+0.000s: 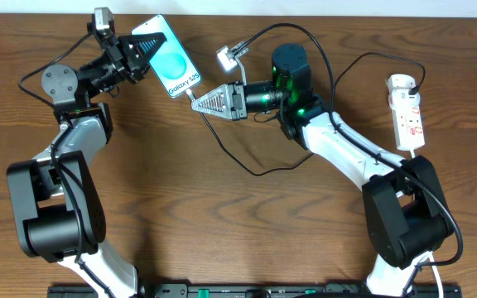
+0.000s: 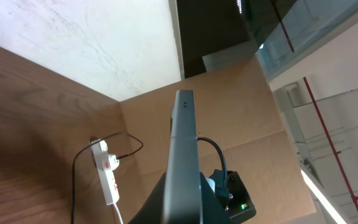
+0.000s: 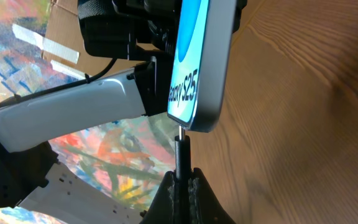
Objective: Plug charger to phone and switch on socket
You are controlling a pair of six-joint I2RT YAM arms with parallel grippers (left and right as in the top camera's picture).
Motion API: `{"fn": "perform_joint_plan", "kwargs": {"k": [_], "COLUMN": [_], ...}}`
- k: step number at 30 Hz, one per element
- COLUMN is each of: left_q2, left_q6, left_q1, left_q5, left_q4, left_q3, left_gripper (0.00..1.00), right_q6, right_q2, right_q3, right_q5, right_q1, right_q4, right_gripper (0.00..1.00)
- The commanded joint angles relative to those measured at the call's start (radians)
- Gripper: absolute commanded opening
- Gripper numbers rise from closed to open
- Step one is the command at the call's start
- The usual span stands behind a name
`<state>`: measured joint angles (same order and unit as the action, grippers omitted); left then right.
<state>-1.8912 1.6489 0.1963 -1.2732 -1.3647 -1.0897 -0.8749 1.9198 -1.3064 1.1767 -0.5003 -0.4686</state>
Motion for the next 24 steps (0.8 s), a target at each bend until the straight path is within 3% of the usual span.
{"fn": "perform_joint_plan", "kwargs": {"k": [1,24], "left_q2": [0.002,0.002], "left_q6": [-0.021,-0.036], "left_q1": [-0.002,-0.001], "left_q5": [-0.047,-0.048], "left_q4": [-0.013,-0.012], "left_q3": [-0.013,-0.013], "left_gripper": [0.08,0.07], "right_q6": [-0.012,-0.071], "right_q2": [-0.003,-0.003], "right_q3": [-0.014,-0.014], "right_q5": [-0.044,-0.020], "right_q1": [0.006,0.006], "right_q4": [-0.011,-0.081], "right_gripper": [0.01,0.01]}}
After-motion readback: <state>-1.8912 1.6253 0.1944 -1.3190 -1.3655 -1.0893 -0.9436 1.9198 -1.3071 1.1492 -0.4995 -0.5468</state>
